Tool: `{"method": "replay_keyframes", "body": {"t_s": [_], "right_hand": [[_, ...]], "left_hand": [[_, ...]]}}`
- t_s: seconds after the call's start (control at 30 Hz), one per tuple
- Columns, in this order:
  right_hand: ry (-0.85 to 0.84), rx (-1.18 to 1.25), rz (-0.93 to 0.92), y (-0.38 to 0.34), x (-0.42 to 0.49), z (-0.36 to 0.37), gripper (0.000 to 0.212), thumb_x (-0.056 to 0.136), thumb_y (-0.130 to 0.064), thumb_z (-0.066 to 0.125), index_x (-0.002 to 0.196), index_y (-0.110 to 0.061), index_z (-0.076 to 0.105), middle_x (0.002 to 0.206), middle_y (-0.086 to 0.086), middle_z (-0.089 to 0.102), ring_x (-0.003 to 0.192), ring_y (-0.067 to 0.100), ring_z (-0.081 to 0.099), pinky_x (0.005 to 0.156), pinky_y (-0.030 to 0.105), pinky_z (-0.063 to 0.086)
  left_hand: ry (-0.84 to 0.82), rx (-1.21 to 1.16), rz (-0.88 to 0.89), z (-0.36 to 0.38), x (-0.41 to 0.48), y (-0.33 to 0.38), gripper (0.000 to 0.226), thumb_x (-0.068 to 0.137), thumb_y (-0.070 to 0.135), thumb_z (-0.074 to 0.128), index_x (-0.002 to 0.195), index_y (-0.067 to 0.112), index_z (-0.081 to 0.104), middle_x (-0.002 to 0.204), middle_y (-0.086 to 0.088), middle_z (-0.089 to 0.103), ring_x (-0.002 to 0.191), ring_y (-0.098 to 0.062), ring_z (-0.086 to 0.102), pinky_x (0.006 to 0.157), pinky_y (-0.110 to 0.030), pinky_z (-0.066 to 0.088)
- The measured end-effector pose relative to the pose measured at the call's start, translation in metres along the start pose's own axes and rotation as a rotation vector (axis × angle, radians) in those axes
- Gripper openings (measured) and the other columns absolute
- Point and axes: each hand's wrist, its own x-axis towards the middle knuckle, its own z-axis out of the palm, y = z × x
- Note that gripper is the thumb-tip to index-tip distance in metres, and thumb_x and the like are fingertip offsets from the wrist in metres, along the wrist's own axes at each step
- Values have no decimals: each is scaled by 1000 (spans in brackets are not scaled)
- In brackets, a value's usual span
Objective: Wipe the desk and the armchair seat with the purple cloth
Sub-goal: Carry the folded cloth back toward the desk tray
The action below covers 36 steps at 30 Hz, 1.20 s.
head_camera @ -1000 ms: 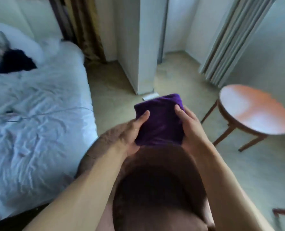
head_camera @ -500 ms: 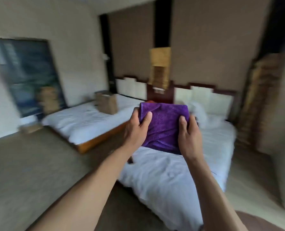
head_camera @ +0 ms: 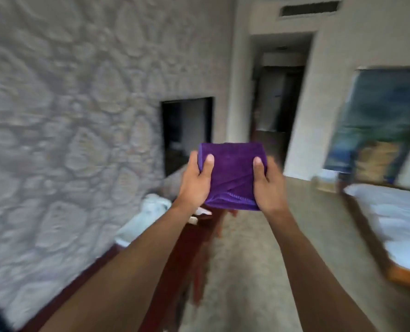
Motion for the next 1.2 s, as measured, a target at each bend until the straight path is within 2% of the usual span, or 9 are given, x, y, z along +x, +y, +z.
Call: {"method": "replay_keyframes", "body": {"t_s": [0.13, 0.27, 0.43, 0.5, 0.63, 0.77, 0.87, 0.97, 1.2], "right_hand": [[-238, 51, -44, -9, 18, 162, 41, 96, -66, 31, 103, -30, 51, 102, 4, 73, 101, 34, 65, 85, 37, 45], [-410, 124, -45, -8, 26, 282, 45, 98, -64, 31, 119, -28, 48, 119, 16, 68, 113, 37, 60, 88, 39, 41], [-628, 249, -53, 23, 45, 406, 41, 101, -60, 32, 109, -24, 52, 103, 14, 68, 105, 38, 61, 81, 41, 45], [-732, 283, -55, 37, 60, 450, 45, 99, -65, 30, 109, -26, 50, 100, 10, 68, 103, 35, 62, 76, 35, 43], [-902, 331, -113, 69, 100, 523, 39, 100, -65, 30, 120, -35, 41, 123, 15, 67, 117, 36, 59, 83, 35, 36], [-1062, 296, -108, 109, 133, 576, 46, 98, -66, 27, 102, -26, 48, 79, 0, 63, 88, 38, 61, 71, 39, 37], [-1174, 240, -102, 142, 140, 614, 44, 100, -62, 28, 108, -24, 50, 82, 10, 66, 90, 40, 61, 71, 43, 40], [-1235, 157, -117, 182, 128, 646, 54, 101, -62, 27, 133, -25, 49, 105, 23, 70, 105, 43, 62, 81, 48, 44], [-1378, -109, -176, 281, 78, 712, 43, 107, -48, 30, 121, -12, 50, 102, 27, 68, 99, 47, 64, 72, 43, 41]], "left_hand": [[216, 113, -111, -117, 38, -61, 15, 94, 59, 50, 94, 46, 58, 85, 25, 70, 78, 6, 66, 69, -8, 46], [393, 247, -180, -190, 61, -116, 25, 88, 69, 47, 95, 46, 55, 87, 22, 71, 78, 4, 67, 68, -10, 47], [564, 434, -253, -233, 93, -189, 21, 92, 68, 42, 94, 50, 52, 88, 33, 67, 82, 8, 64, 72, -18, 46], [635, 494, -297, -238, 110, -217, 22, 95, 66, 41, 95, 47, 50, 86, 28, 68, 81, 9, 63, 69, -18, 44], [812, 513, -388, -229, 149, -273, 33, 99, 60, 41, 104, 30, 52, 91, 10, 70, 82, 3, 63, 67, -14, 44], [962, 565, -512, -205, 182, -327, 30, 97, 61, 40, 98, 32, 50, 89, 7, 69, 78, -2, 63, 67, -20, 46], [1052, 603, -595, -194, 194, -371, 27, 97, 59, 40, 93, 33, 47, 81, 9, 67, 73, -5, 63, 71, -36, 51], [1069, 675, -720, -187, 189, -423, 29, 97, 63, 35, 90, 36, 41, 75, 9, 64, 69, -11, 61, 61, -36, 45], [948, 738, -1112, -173, 161, -547, 32, 96, 65, 26, 92, 34, 33, 88, -5, 67, 84, -37, 65, 68, -41, 40]]}}
